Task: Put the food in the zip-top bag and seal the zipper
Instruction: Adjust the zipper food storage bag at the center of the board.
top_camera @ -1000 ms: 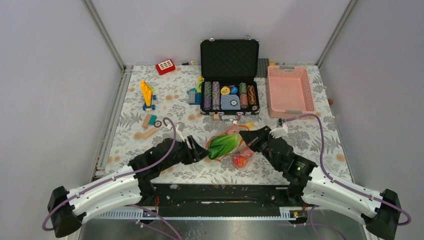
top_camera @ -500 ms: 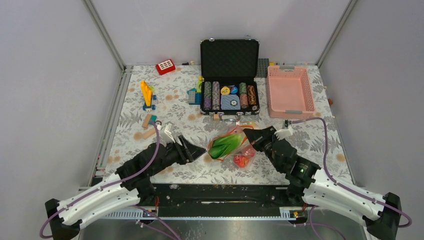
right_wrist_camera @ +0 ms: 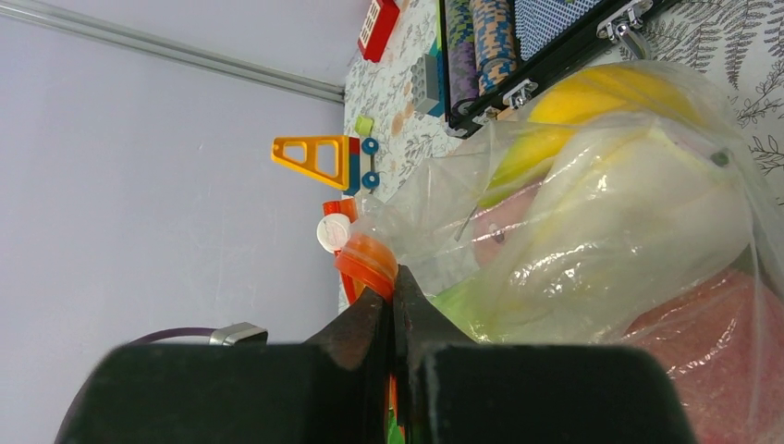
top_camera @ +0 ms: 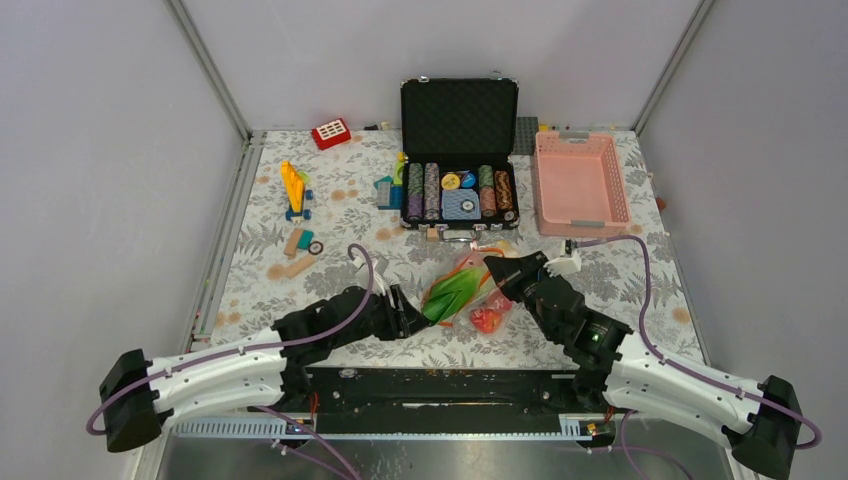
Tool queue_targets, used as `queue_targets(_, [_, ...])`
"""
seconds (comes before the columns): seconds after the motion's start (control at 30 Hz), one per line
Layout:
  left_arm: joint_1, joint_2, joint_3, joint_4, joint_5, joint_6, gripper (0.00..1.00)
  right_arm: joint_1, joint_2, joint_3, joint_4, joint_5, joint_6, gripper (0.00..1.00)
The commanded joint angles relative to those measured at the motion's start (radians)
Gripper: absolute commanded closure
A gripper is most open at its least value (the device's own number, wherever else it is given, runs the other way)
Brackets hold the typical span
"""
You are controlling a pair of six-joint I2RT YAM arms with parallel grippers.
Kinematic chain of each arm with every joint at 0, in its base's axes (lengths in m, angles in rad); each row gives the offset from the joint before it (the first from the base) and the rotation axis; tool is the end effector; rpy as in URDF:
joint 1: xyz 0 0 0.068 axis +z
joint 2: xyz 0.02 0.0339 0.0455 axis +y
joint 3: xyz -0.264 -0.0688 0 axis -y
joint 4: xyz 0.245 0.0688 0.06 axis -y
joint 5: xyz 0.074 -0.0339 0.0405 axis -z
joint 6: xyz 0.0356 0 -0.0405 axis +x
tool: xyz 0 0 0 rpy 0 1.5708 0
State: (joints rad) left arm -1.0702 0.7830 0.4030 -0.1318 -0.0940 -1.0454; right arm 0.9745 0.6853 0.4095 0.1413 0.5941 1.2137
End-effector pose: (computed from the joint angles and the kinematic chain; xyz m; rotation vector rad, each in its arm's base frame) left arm 0.0884 -0.1546 0.2110 -0.0349 2.3087 -1.1236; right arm 0.1121 0.1297 0.2577 0.6748 1.6847 1.1149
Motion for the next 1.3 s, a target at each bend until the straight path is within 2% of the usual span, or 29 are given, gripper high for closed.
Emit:
queue_targets(0.0, [-0.018,0.010,-0.011,0.105,-0.019,0.011,0.51,0.008,-0.017,0.020,0.011,0.079,0.026,1.00])
queue_targets(0.2, [-0.021,0.032,-0.059,0.262,-0.027,0.004,0.49,0.008,-0.032,0.015,0.013,0.067,0.024,1.00])
queue_targets(0.4, [-0.021,0.157,0.029,0.338,-0.099,0.068,0.47,0.009,-0.048,0.015,0.007,0.001,0.020,1.00])
queue_targets(0.67, [-0.006,0.226,0.112,0.440,-0.209,0.178,0.47,0.008,-0.068,0.001,-0.025,-0.161,0.043,1.00])
queue_targets(0.77, [0.019,0.259,0.160,0.443,-0.198,0.203,0.62,0.007,-0.090,-0.002,-0.031,-0.201,0.039,1.00])
queue_targets(0.9, [0.050,0.313,0.214,0.402,-0.154,0.224,1.00,0.008,-0.125,0.002,-0.073,-0.210,0.001,1.00])
queue_targets(0.93, [0.055,0.323,0.229,0.370,-0.151,0.234,1.00,0.008,-0.133,0.002,-0.078,-0.214,-0.034,1.00])
queue_targets(0.97, [0.059,0.325,0.245,0.345,-0.150,0.248,1.00,0.008,-0.141,0.011,-0.099,-0.221,-0.094,0.98])
queue_targets(1.0, [0.065,0.326,0.260,0.320,-0.150,0.266,1.00,0.007,-0.151,0.036,-0.150,-0.219,-0.226,0.93])
queue_targets(1.03, [0.071,0.324,0.279,0.288,-0.151,0.285,1.00,0.007,-0.158,0.076,-0.242,-0.218,-0.343,0.85])
queue_targets(1.13, [0.084,0.316,0.331,0.203,-0.147,0.368,1.00,0.007,-0.162,0.242,-0.555,-0.161,-0.640,0.52])
queue_targets(1.2, [0.090,0.318,0.370,0.146,-0.136,0.416,1.00,0.007,-0.159,0.335,-0.705,-0.068,-0.785,0.42])
queue_targets(1.27, [0.093,0.327,0.410,0.084,-0.127,0.453,1.00,0.007,-0.157,0.395,-0.777,-0.055,-0.905,0.31])
